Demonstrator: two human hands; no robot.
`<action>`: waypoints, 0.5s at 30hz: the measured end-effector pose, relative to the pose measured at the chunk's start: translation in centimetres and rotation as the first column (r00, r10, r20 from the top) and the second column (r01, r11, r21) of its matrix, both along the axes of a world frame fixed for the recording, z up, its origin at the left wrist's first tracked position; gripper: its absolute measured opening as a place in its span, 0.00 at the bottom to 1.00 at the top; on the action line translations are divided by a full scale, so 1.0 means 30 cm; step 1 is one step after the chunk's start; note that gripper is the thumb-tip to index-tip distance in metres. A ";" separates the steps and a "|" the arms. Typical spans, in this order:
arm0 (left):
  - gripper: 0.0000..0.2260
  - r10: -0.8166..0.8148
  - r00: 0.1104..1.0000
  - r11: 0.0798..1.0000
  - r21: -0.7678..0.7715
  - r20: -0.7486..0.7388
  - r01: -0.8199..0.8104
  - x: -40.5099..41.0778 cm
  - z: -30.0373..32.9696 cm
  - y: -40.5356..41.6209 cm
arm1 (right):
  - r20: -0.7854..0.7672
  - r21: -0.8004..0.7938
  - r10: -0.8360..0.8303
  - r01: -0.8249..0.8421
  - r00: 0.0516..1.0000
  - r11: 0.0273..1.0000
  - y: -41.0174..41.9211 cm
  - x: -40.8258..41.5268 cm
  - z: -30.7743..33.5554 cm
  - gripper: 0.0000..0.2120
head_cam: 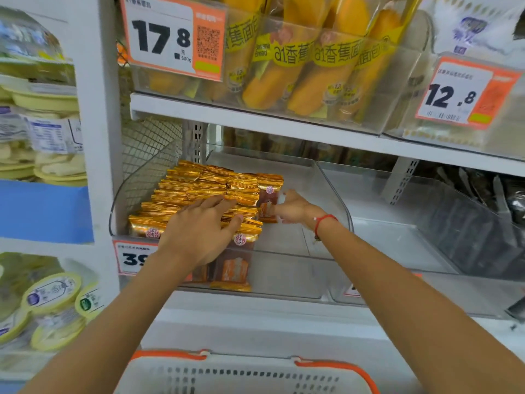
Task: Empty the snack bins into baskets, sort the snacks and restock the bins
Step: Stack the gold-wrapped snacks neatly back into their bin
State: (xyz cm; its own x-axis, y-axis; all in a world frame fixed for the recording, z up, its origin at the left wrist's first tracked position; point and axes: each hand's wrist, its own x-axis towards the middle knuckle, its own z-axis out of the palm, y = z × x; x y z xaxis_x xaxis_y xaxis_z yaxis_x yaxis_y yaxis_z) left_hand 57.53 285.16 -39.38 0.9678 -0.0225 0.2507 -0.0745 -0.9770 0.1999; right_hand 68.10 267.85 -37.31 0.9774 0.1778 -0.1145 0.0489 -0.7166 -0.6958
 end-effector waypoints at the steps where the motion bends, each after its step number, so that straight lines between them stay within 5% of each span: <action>1: 0.23 0.003 1.000 1.000 -0.016 0.028 -0.003 0.003 -0.002 0.003 | 0.050 -0.006 0.058 -0.057 0.997 0.998 0.001 -0.059 0.027 0.21; 3: 0.21 -0.013 0.985 0.999 -0.033 0.174 0.019 -0.008 -0.004 0.007 | 0.157 0.016 0.143 -0.147 0.977 0.989 -0.009 -0.177 0.054 0.10; 7: 0.11 -0.095 0.803 0.991 -0.024 0.588 0.135 -0.145 0.008 -0.017 | 0.548 -0.077 0.240 -0.237 0.801 0.968 -0.102 -0.418 0.020 0.11; 9: 0.06 -0.116 0.796 0.981 -0.059 0.595 0.187 -0.254 -0.027 -0.040 | 0.598 -0.202 0.384 -0.331 0.704 0.922 -0.154 -0.546 -0.020 0.10; 12: 0.06 -0.095 0.907 0.965 -0.187 0.411 0.186 -0.408 -0.148 -0.068 | 0.273 -0.399 0.554 -0.432 0.786 0.809 -0.208 -0.666 -0.144 0.09; 15: 0.06 -0.051 0.991 0.960 -0.267 0.123 0.083 -0.504 -0.344 -0.083 | -0.159 -0.539 0.549 -0.538 0.821 0.648 -0.244 -0.708 -0.386 0.12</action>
State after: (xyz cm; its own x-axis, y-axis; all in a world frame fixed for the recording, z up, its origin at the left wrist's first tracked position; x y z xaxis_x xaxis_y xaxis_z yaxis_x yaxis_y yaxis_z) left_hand 42.40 282.67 -49.69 0.9313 -0.0023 0.3643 -0.1756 -0.8791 0.4432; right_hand 46.85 260.52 -48.88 0.7288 0.5911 -0.3455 0.5595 -0.8050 -0.1970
